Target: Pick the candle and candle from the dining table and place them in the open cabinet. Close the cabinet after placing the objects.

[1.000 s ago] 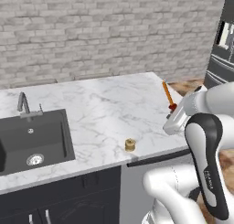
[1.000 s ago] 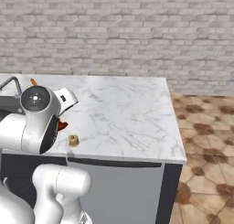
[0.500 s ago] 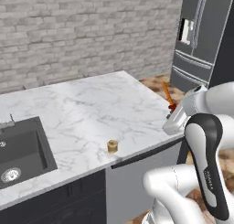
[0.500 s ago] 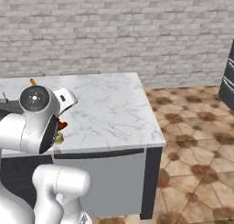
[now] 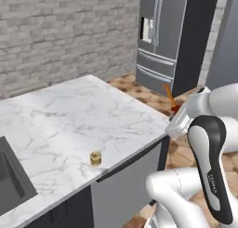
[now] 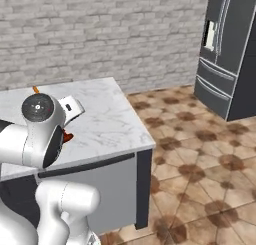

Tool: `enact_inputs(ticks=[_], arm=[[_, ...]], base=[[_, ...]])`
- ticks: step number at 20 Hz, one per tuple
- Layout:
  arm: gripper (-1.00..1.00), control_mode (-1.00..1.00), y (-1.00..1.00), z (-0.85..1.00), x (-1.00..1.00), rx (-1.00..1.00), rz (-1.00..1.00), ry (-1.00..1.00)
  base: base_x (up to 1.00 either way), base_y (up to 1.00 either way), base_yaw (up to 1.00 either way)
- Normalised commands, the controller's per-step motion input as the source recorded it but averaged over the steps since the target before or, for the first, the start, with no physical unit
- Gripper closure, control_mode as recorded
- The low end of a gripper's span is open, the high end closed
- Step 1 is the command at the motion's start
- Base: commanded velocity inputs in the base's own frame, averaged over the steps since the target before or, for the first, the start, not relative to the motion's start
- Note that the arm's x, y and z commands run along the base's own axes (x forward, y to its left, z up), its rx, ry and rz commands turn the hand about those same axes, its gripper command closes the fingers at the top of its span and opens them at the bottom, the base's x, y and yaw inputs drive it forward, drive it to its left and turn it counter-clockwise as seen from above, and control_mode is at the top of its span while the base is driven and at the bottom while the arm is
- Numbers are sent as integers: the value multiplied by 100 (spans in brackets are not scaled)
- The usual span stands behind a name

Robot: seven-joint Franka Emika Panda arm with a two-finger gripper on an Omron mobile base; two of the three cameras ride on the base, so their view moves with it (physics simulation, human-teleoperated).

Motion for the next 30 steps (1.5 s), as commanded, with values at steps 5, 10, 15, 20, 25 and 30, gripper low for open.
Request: enact_inputs(ticks=[5, 10, 15, 20, 25, 30], arm=[[100, 100, 0, 0, 0, 0, 0, 0], [100, 100, 0, 0, 0, 0, 0, 0], [100, 100, 0, 0, 0, 0, 0, 0], [100, 100, 0, 0, 0, 0, 0, 0], [100, 100, 0, 0, 0, 0, 0, 0], [100, 100, 0, 0, 0, 0, 0, 0]], base=[[-3, 0, -41], [0, 0, -42], [0, 0, -44], [0, 0, -46], [0, 0, -46], [0, 0, -45]])
